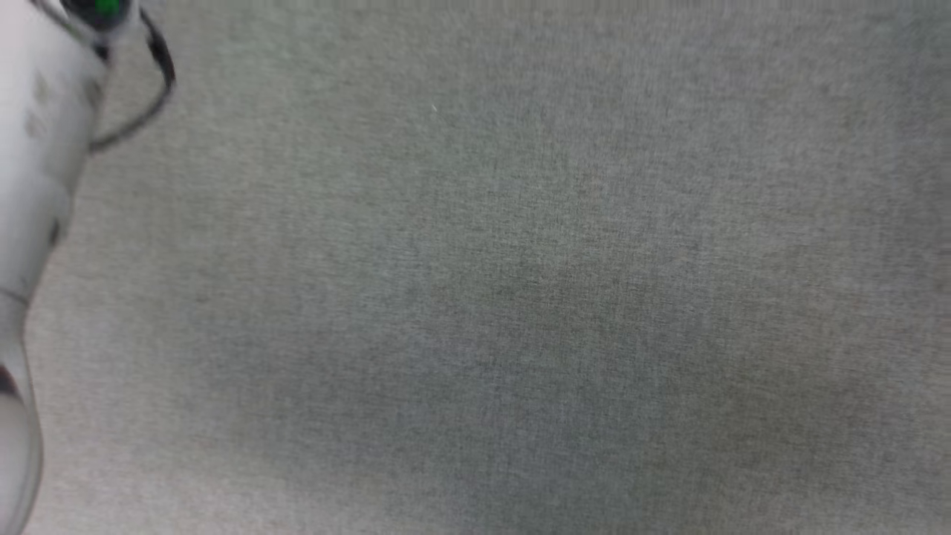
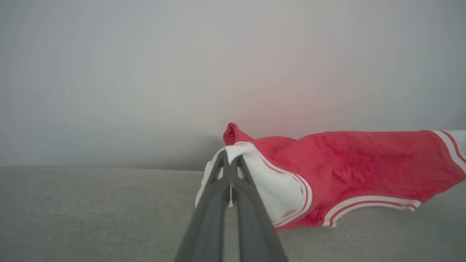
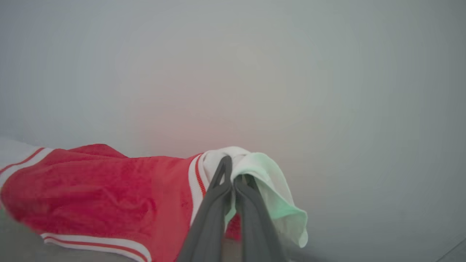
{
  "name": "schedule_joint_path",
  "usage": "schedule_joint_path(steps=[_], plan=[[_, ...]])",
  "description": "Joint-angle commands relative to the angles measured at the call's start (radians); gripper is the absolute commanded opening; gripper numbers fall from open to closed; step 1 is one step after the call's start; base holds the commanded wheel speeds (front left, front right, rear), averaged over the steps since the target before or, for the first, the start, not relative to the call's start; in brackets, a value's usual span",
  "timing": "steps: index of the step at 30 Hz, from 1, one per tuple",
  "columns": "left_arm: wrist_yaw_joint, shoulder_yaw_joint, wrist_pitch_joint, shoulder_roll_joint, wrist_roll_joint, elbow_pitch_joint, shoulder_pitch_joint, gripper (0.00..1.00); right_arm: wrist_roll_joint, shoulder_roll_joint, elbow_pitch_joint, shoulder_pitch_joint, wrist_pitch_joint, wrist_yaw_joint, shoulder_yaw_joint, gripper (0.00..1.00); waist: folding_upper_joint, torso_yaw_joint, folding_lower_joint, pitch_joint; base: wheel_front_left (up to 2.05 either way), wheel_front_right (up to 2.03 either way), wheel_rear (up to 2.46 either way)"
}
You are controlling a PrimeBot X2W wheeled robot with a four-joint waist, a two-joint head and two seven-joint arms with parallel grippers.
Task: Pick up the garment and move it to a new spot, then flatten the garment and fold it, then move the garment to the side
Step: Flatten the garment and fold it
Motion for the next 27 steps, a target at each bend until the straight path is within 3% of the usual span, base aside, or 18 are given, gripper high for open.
schedule_joint_path(steps=[1,10,18,24,25,27], plan=[[-0.004,-0.03,0.013,0.017,0.006,-0.02,0.06,0.0,0.091,-0.024,-0.027,0.073,0.034,-0.001,0.031,0.0,-0.0001,0.008,-0.0001,-0.114,0.0,0.0,0.0],[-0.004,-0.155,0.035,0.111,0.01,-0.13,0.307,0.0,0.411,-0.19,-0.278,0.423,0.314,-0.001,0.165,0.0,-0.0001,-0.012,-0.0001,-0.353,0.0,0.0,0.0],[0.004,-0.212,0.028,0.222,-0.009,-0.262,0.534,0.0,0.547,-0.343,-0.528,0.755,0.502,-0.001,0.178,0.0,-0.0001,-0.031,-0.0001,-0.511,0.0,0.0,0.0],[0.098,-0.24,0.009,0.325,-0.036,-0.456,0.725,0.0,0.589,-0.393,-0.707,1.038,0.594,-0.001,0.119,0.0,-0.0001,-0.035,-0.0001,-0.598,0.0,0.0,0.0],[0.098,-0.24,0.009,0.325,-0.036,-0.456,0.725,0.0,0.589,-0.393,-0.707,1.038,0.594,-0.001,0.119,0.0,-0.0001,-0.035,-0.0001,-0.598,0.0,0.0,0.0],[0.172,-0.244,-0.003,0.398,-0.058,-0.586,0.819,0.0,0.604,-0.4,-0.795,1.175,0.646,-0.001,0.067,0.0,-0.0001,-0.039,-0.0001,-0.623,0.0,0.0,0.0]])
